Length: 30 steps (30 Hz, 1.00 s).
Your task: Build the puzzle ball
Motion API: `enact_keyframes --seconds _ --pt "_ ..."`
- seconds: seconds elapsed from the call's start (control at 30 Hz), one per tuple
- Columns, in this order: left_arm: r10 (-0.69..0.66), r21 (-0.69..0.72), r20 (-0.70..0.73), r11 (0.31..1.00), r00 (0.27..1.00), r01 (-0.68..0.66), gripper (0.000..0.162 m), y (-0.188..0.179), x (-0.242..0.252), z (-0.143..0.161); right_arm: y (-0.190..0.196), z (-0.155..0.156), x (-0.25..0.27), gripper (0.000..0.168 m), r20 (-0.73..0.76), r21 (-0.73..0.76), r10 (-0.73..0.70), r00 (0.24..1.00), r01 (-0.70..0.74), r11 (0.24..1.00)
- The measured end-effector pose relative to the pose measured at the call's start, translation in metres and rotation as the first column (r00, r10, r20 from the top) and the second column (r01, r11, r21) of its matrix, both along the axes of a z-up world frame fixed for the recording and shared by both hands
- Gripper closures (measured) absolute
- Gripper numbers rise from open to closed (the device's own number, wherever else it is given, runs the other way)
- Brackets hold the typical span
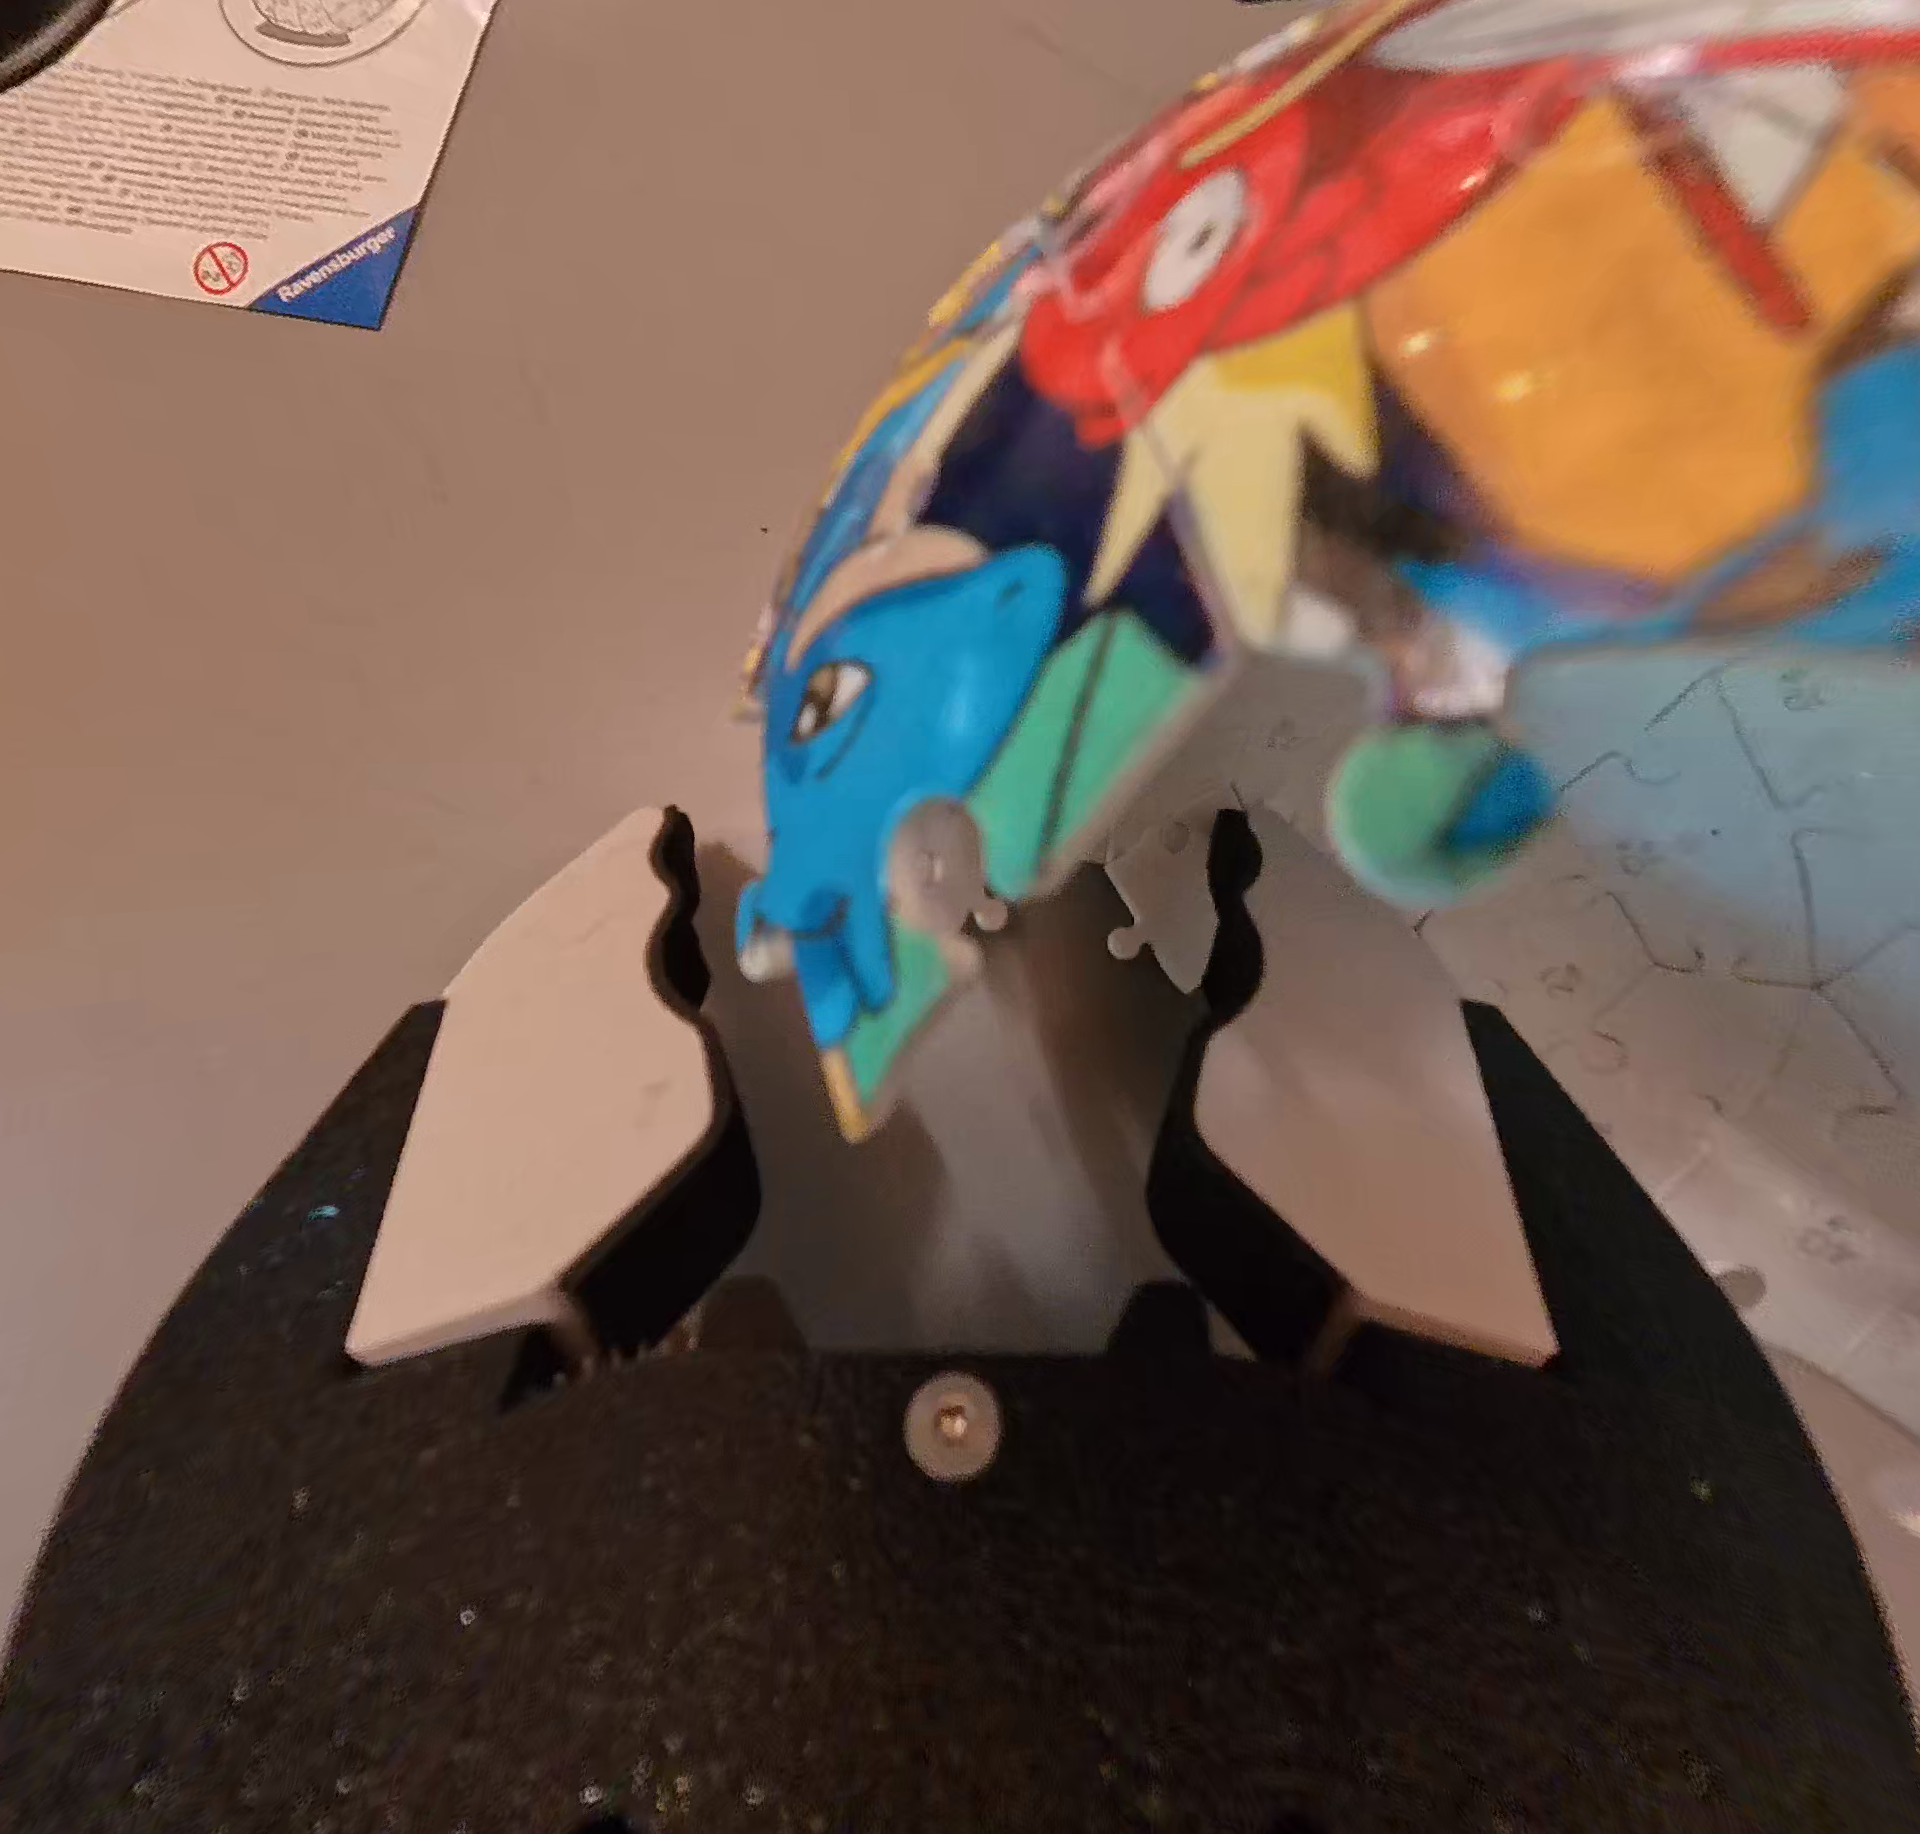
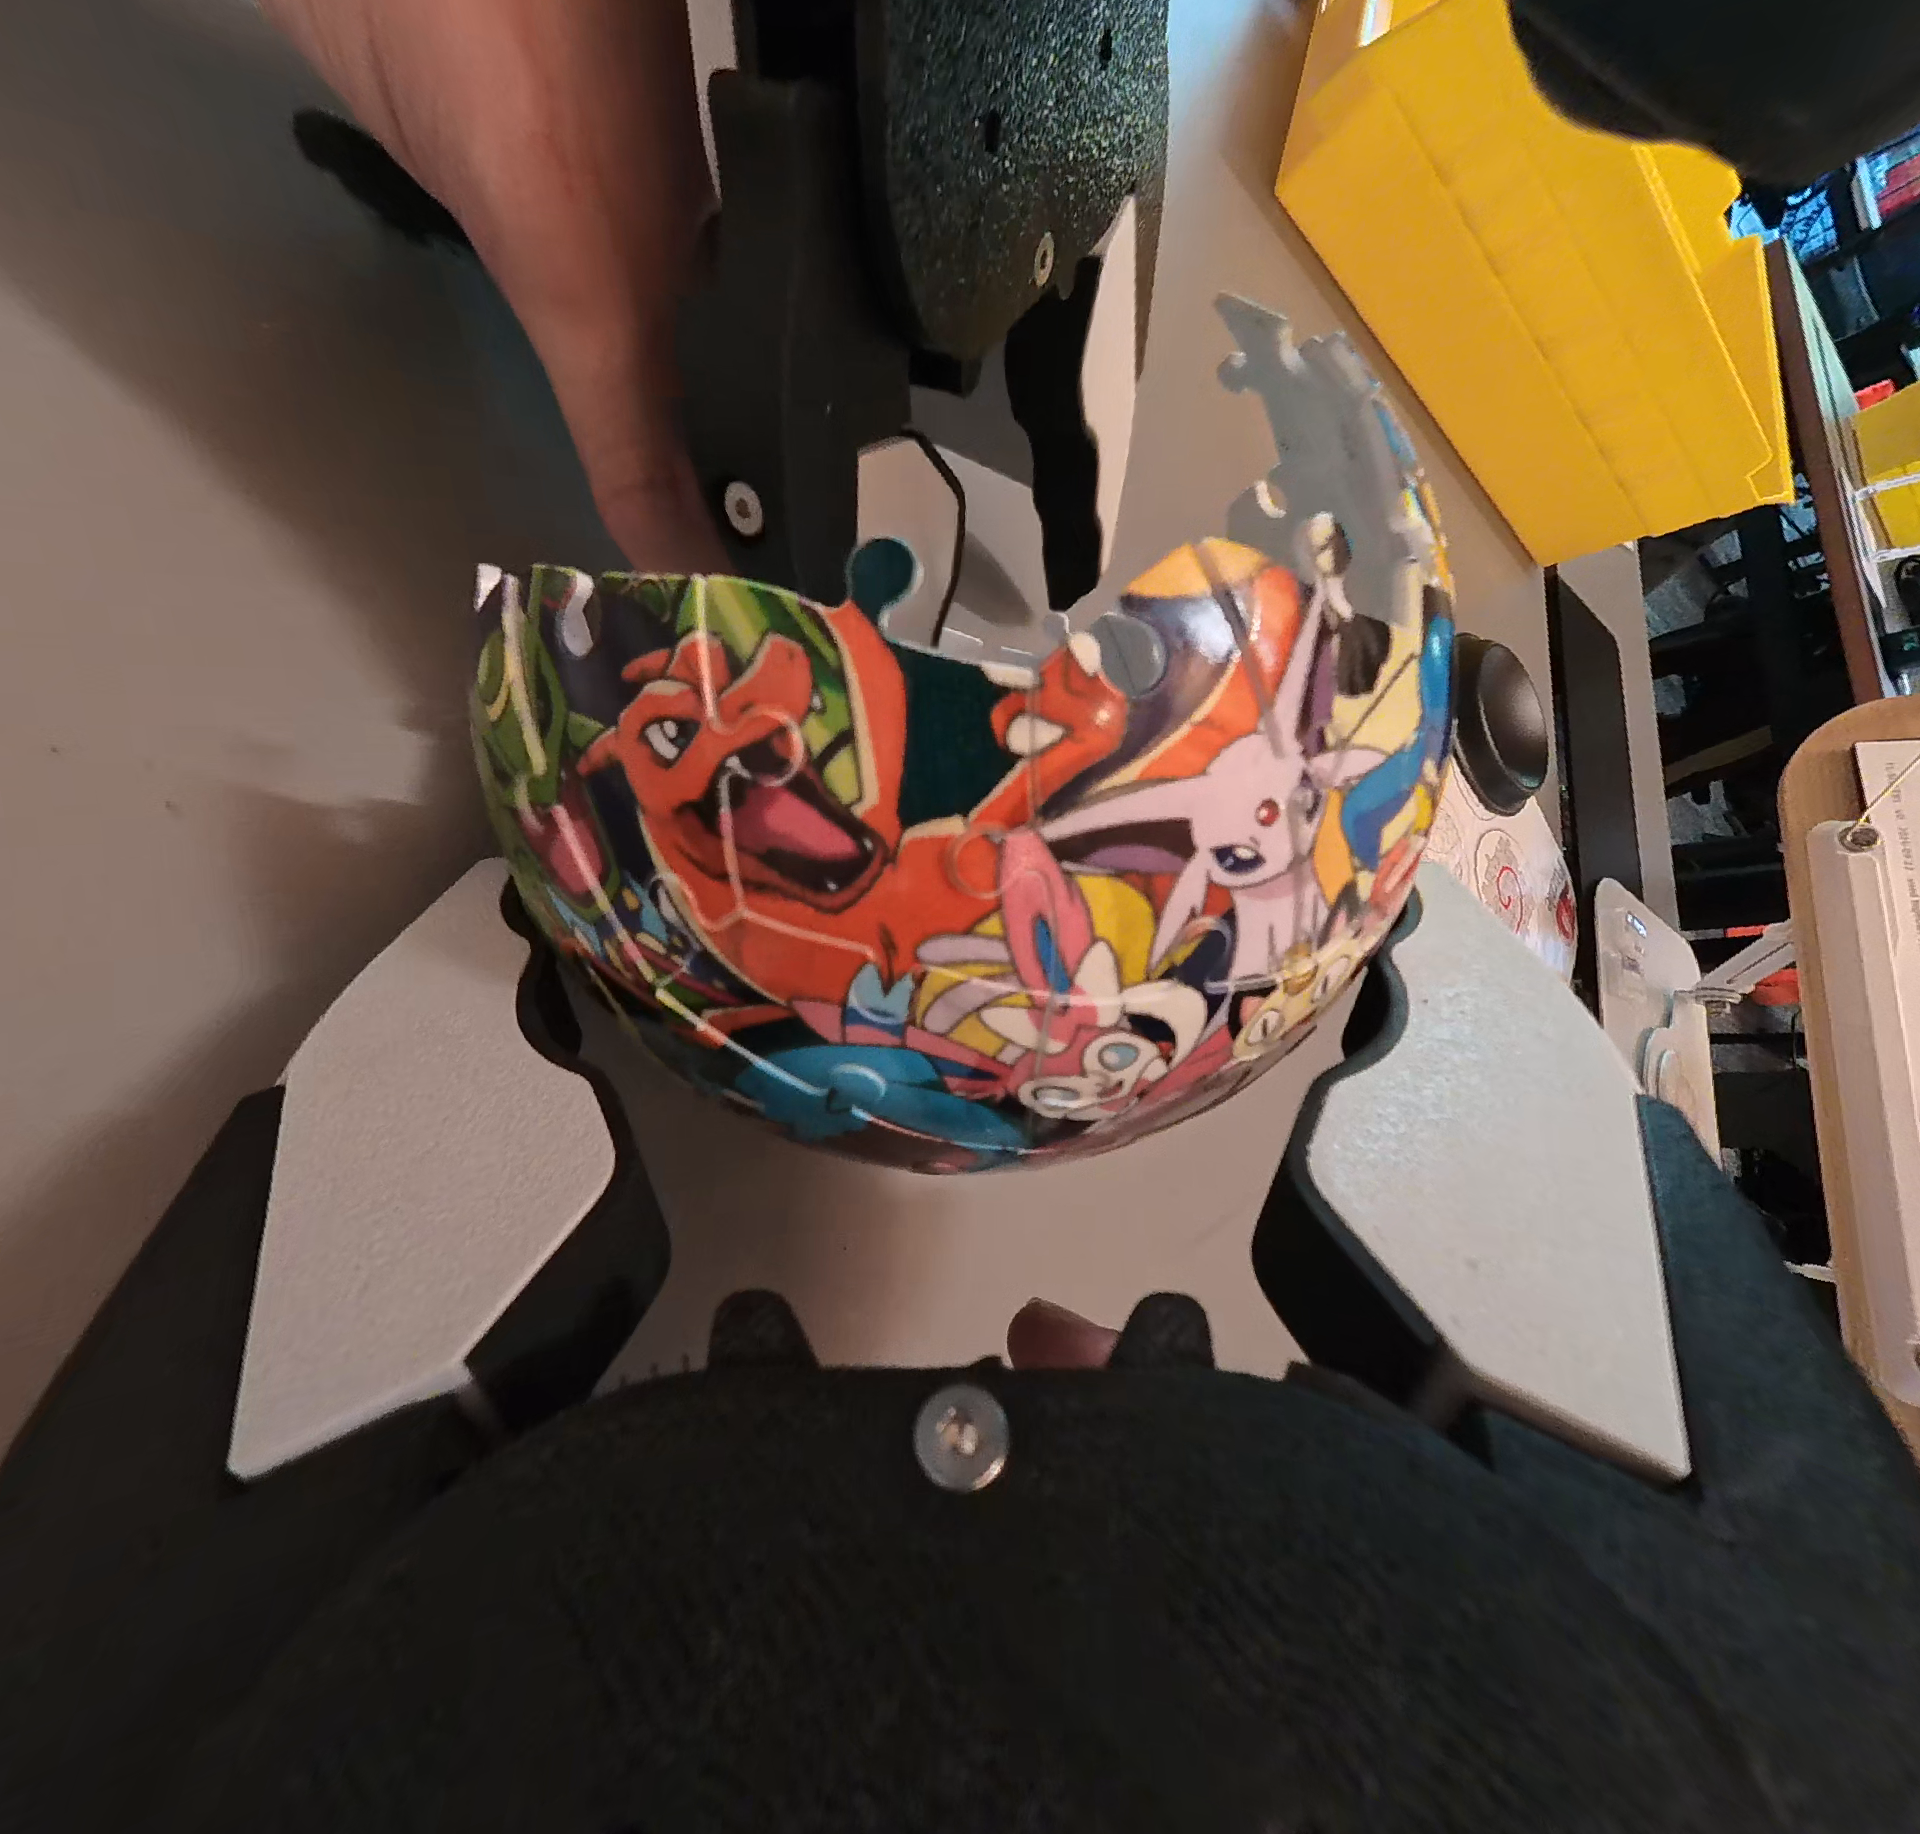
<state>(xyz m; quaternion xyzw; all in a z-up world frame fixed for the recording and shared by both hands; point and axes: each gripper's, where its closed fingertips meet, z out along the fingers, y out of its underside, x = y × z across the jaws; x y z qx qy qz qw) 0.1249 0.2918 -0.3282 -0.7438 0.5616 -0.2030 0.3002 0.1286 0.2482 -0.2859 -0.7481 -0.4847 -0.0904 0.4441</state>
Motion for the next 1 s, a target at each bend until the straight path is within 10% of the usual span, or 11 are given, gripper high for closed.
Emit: enact_keyframes --seconds 0.5,0.77,1.0 --pt "-0.089 0.021 -0.048 0.996 0.995 0.09 0.088 -0.011 0.004 0.002 0.002 -0.001 0.002 0.023 -0.012 0.005 -0.013 1.0 0.013 1.0" --pt "0.085 -0.221 0.254 0.975 0.964 -0.028 0.074 0.005 0.001 0.031 0.001 -0.002 0.004 0.023 0.011 0.003 -0.017 1.0 0.017 1.0" --pt "0.038 -0.155 0.107 0.988 0.993 -0.021 0.067 0.011 -0.013 0.012 0.002 -0.002 0.002 0.023 0.018 0.008 -0.01 1.0 0.01 1.0"
